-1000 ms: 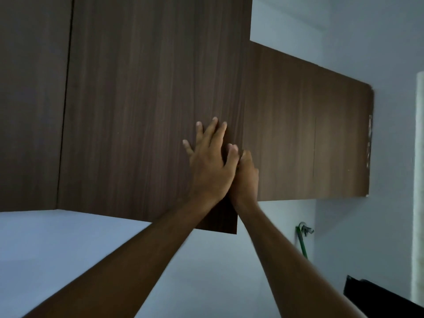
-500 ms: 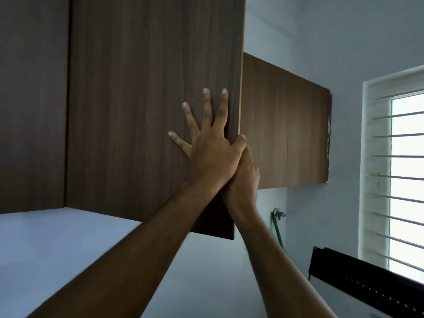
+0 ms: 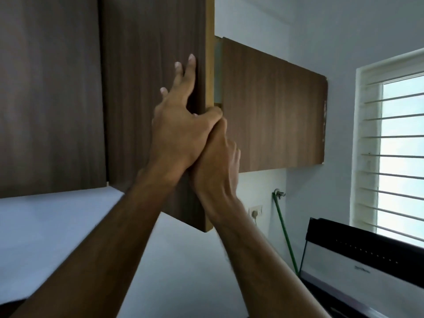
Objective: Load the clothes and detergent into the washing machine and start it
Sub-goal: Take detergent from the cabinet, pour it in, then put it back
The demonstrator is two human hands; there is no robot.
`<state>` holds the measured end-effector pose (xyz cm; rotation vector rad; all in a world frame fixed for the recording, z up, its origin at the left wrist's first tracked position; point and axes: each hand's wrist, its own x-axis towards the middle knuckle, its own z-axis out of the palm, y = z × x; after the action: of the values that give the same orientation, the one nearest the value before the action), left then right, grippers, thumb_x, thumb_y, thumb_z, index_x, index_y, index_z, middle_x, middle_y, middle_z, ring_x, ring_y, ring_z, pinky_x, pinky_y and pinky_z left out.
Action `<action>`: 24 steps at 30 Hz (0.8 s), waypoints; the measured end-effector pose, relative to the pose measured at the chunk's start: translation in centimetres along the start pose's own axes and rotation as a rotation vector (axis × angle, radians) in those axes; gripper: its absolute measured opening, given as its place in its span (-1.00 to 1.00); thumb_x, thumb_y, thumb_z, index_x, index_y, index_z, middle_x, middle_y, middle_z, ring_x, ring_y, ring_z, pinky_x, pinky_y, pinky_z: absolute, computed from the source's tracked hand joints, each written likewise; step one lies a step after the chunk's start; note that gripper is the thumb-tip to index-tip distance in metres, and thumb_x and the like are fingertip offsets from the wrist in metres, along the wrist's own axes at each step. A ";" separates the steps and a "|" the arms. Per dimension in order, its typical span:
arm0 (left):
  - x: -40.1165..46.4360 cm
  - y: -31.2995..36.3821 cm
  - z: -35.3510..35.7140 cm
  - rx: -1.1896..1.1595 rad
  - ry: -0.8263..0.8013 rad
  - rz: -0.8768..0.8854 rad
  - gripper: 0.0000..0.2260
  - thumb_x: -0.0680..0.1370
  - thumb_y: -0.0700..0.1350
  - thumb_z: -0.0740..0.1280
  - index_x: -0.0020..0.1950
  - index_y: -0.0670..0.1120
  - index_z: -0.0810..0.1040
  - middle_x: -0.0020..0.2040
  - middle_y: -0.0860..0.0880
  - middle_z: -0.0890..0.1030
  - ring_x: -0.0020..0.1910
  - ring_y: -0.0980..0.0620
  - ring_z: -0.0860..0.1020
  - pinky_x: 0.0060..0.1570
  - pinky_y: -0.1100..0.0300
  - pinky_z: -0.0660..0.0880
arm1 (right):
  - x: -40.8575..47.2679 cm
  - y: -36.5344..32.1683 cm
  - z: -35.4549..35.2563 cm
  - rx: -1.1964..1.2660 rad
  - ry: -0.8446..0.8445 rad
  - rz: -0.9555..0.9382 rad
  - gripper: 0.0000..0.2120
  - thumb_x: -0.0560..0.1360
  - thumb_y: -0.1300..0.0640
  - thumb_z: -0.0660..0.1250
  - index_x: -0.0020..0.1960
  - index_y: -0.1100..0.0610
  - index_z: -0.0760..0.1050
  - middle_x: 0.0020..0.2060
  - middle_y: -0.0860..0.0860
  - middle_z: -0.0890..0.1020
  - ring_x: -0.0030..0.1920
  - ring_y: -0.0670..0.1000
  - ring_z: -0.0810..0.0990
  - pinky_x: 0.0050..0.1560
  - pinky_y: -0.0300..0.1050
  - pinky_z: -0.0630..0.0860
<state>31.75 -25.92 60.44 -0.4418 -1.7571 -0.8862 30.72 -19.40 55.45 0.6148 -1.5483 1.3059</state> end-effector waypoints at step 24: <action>-4.8 -0.1 -11.9 -0.388 0.170 -0.104 -0.52 0.65 -0.15 0.25 0.57 0.01 0.25 0.41 0.13 0.48 0.32 0.25 0.48 0.36 0.18 0.44 | -3.9 -9.6 5.0 0.001 -0.264 -0.220 -0.65 0.61 -0.04 0.05 0.12 0.22 0.40 -0.33 0.04 0.58 -0.39 0.06 0.57 -0.35 0.03 0.56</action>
<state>41.11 -34.29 57.78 -0.5121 -1.4644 -1.3086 38.66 -27.69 56.41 0.9608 -1.6374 1.0920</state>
